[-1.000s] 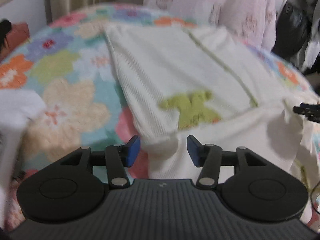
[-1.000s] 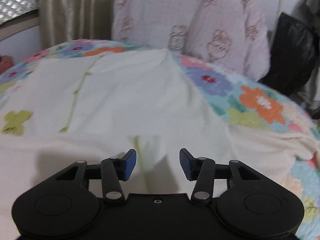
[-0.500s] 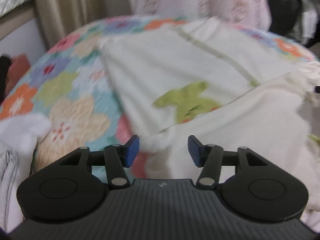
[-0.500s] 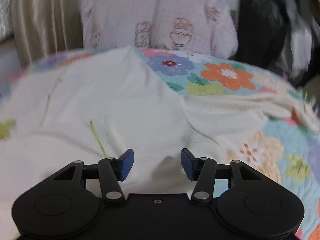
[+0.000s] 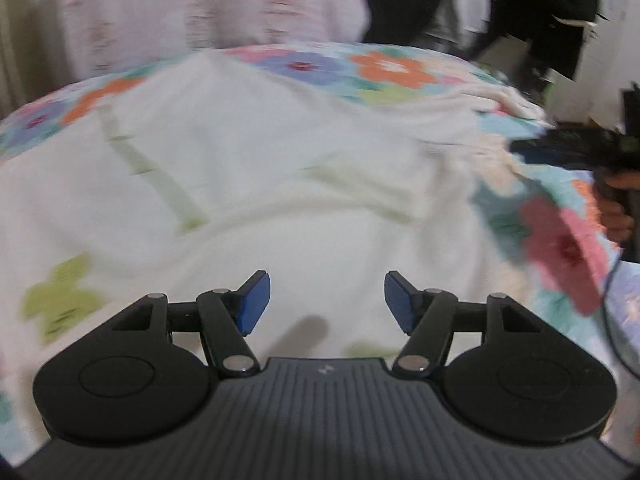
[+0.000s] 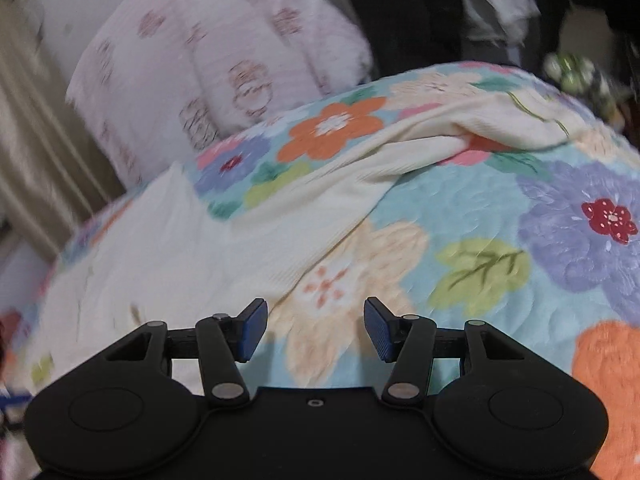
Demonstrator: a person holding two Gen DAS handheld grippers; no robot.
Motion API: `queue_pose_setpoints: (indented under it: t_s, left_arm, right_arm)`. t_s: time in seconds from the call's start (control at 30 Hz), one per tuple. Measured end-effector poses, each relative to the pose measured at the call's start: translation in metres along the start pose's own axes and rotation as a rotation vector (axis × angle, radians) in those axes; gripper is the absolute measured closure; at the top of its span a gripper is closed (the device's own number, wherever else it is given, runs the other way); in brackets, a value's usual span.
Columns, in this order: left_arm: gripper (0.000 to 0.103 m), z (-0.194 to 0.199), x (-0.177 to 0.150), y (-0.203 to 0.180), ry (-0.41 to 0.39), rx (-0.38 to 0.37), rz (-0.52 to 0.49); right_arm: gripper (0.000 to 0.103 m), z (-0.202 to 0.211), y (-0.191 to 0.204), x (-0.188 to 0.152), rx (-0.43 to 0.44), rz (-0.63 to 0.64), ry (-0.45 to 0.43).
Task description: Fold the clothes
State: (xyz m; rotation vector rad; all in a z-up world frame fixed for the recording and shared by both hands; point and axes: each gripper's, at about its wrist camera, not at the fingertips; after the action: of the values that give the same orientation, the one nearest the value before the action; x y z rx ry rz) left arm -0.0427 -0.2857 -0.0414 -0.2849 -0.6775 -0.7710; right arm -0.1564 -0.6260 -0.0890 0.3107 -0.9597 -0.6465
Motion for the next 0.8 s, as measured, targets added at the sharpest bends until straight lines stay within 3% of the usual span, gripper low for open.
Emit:
queue_pose_setpoints:
  t_s: [0.17, 0.4, 0.53, 0.7, 0.8]
  left_arm:
    - [0.037, -0.051, 0.051, -0.081, 0.016, -0.051, -0.055]
    - [0.038, -0.1, 0.089, -0.121, 0.069, -0.078, 0.007]
    - [0.037, -0.099, 0.086, -0.104, 0.07, -0.039, 0.028]
    - [0.037, -0.083, 0.077, -0.058, 0.066, 0.051, 0.059]
    - [0.038, -0.065, 0.067, -0.023, 0.063, 0.105, 0.093]
  right_arm:
    - [0.042, -0.016, -0.05, 0.037, -0.004, -0.16, -0.046]
    - [0.04, -0.04, -0.116, 0.075, 0.028, -0.345, -0.102]
    - [0.034, -0.058, -0.14, 0.095, 0.046, -0.415, -0.1]
    - [0.035, -0.077, -0.154, 0.117, 0.01, -0.507, -0.113]
    - [0.037, -0.085, -0.147, 0.127, -0.066, -0.418, -0.121]
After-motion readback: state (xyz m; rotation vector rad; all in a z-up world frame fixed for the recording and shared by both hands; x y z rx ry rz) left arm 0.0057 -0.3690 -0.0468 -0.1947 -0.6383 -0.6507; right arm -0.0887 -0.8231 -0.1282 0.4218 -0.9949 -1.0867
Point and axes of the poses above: each gripper's, at about its wrist camera, not at the fingertips, and z roughly against the way its jaws point, y to its left, x to its top, and after that the axes turned 7 degrees about x, right-handed
